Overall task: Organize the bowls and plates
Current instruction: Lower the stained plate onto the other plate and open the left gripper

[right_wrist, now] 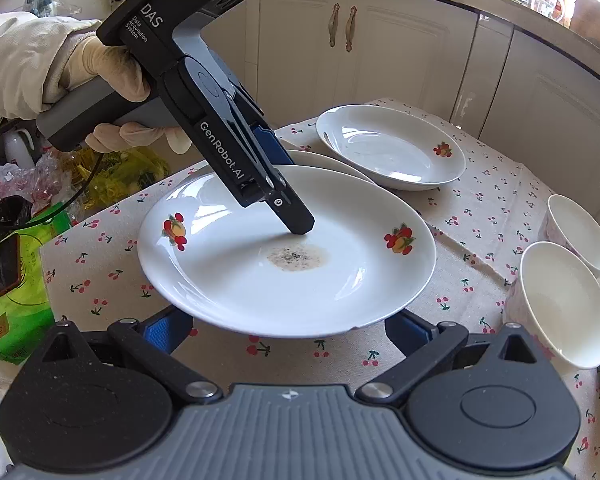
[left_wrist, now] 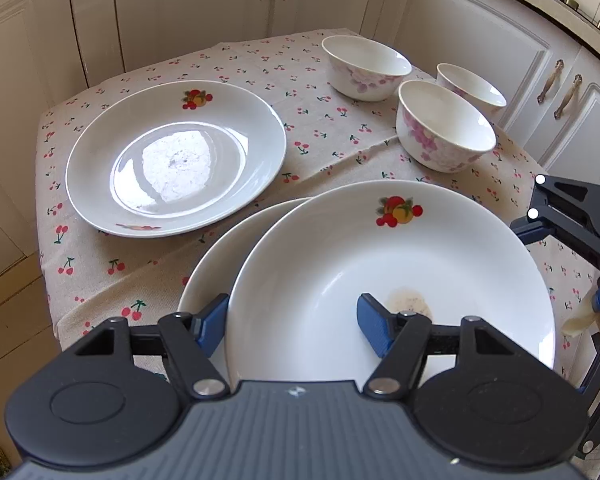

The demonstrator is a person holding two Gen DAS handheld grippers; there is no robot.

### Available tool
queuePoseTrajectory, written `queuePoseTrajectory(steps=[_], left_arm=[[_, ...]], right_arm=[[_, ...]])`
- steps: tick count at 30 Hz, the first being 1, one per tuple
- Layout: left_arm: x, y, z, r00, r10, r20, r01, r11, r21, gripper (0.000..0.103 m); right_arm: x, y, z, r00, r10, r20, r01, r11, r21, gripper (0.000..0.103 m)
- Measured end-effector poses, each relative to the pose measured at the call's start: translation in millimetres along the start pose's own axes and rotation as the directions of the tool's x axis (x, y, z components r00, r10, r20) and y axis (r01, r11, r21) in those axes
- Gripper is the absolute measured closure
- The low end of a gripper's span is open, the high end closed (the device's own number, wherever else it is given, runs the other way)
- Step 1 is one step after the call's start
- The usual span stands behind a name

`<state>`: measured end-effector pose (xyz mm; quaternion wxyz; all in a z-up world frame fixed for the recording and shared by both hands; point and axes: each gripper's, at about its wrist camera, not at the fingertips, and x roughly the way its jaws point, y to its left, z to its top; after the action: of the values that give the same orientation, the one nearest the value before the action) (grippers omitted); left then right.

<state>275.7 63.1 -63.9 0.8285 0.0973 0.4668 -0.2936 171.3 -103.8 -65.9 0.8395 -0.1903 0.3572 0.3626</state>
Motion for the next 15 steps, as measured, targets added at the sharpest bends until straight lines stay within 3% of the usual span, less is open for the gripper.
queuePoseTrajectory(steps=[15], left_arm=[[-4.8, -0.2, -4.6, 1.0, 0.02, 0.014, -0.02, 1.0, 0.014, 0.036]], right_arm=[[-1.3, 5.4, 1.5, 1.0, -0.017, -0.006, 0.017, 1.0, -0.015, 0.0]])
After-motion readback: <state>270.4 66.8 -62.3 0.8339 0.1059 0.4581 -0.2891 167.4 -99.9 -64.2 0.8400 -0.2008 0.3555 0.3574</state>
